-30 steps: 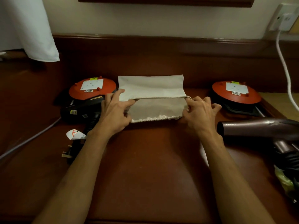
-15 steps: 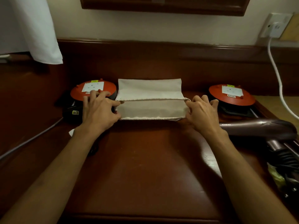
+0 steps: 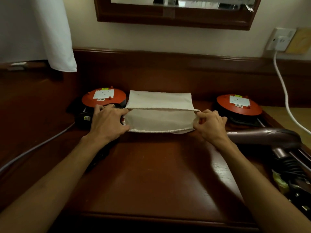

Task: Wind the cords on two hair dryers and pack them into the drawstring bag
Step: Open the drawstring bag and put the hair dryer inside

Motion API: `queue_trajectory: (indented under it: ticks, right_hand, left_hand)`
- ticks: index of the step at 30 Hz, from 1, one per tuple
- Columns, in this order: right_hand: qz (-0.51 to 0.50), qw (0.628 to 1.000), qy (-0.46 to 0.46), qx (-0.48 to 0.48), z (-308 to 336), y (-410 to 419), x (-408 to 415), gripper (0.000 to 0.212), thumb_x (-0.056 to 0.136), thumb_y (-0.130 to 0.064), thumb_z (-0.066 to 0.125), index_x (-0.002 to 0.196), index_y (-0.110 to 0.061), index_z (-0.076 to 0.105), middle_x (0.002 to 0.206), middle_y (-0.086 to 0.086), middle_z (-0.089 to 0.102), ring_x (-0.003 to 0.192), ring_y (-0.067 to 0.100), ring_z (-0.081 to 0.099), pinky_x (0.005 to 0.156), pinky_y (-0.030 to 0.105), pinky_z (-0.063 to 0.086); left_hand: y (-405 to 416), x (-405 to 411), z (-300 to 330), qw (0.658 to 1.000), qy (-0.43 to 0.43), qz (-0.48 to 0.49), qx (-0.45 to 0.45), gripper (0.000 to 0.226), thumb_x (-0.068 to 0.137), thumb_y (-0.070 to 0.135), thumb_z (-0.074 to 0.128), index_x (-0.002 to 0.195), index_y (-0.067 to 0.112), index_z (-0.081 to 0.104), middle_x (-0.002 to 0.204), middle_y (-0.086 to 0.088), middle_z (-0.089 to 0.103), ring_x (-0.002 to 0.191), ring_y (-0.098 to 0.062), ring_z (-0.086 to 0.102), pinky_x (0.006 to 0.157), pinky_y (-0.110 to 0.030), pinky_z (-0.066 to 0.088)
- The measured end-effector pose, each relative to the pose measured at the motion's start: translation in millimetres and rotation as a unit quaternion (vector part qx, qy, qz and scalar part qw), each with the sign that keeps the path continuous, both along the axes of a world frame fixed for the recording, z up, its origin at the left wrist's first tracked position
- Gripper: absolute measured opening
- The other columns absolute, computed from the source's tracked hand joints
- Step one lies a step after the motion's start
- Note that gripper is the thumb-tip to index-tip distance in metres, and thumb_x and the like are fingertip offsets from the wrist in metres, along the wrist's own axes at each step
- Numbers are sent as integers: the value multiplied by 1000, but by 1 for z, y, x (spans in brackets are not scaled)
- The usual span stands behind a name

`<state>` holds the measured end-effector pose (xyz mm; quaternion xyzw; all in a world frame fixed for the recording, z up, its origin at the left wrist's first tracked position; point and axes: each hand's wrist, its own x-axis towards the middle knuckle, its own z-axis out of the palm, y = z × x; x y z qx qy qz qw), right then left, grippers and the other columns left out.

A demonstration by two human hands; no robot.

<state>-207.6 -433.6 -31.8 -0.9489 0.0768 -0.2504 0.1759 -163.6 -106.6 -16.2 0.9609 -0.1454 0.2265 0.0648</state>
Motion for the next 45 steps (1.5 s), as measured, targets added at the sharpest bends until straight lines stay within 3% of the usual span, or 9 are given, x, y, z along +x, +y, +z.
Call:
queue_trajectory:
  ticks: [5,9,14,18,26,33,37,40,45]
  right_hand:
    - [-5,983,-85,161,-5,5,1,25,89,-22,73,111,-12,77,82,1,72,86,24,63,95,50,43]
    - [33,999,8,-36,-8,-2,-7,45,94,-32,65,137,-20,57,98,-5,53,100,16,38,84,35,20]
    - [12,968,30,-248,-13,-13,-15,43,93,-39,62,133,-22,62,111,0,61,112,24,47,88,42,24]
    - [-8,992,-25,-122,-12,-12,-14,19,95,-24,62,105,-20,79,98,-3,66,97,18,46,81,35,17]
    - [-30,977,8,-212,-11,-22,-24,25,94,-36,61,112,-25,74,107,-3,57,106,23,44,84,40,22]
    - [0,988,36,-148,-13,-18,-35,25,97,-36,59,113,-24,73,103,-5,61,106,20,43,83,37,22]
    - [65,989,88,-98,-6,-33,-49,23,95,-44,62,113,-35,74,104,-12,53,104,12,34,84,36,22]
    - [103,992,69,-28,9,-47,-72,23,90,-39,69,112,-36,75,104,-12,57,106,13,39,91,38,30]
    - [-44,989,88,-111,25,-83,-111,50,90,-36,69,139,-28,59,115,2,52,112,22,41,97,44,40]
  left_hand:
    - [-10,-2,-9,996,-24,-6,-84,33,86,22,75,118,18,79,94,-11,78,94,-33,68,93,-46,41]
    - [2,1,-9,1000,-28,8,6,41,86,37,74,126,27,73,125,-2,72,118,-28,57,99,-48,32]
    - [9,1,-6,994,-9,43,103,51,73,56,81,118,33,77,151,-10,51,137,-34,40,105,-50,22]
    - [8,-3,-10,994,-40,16,100,36,71,40,79,103,24,82,128,-9,68,119,-33,56,97,-51,32]
    - [15,-8,-13,995,-25,21,96,39,62,41,88,100,32,83,147,-19,53,133,-41,42,107,-59,26]
    - [4,-19,-11,999,34,-9,32,26,83,34,74,108,35,81,150,0,56,141,-23,41,113,-49,21]
    - [-7,-29,-1,985,118,-111,-56,9,82,41,80,86,33,82,148,6,57,141,-17,40,114,-47,23]
    - [-26,-39,4,967,156,-174,-97,20,84,44,80,72,30,75,129,8,68,125,-14,55,111,-48,38]
    - [-88,-44,-5,965,124,-220,-65,28,91,47,72,114,30,71,120,4,69,118,-19,58,98,-38,46]
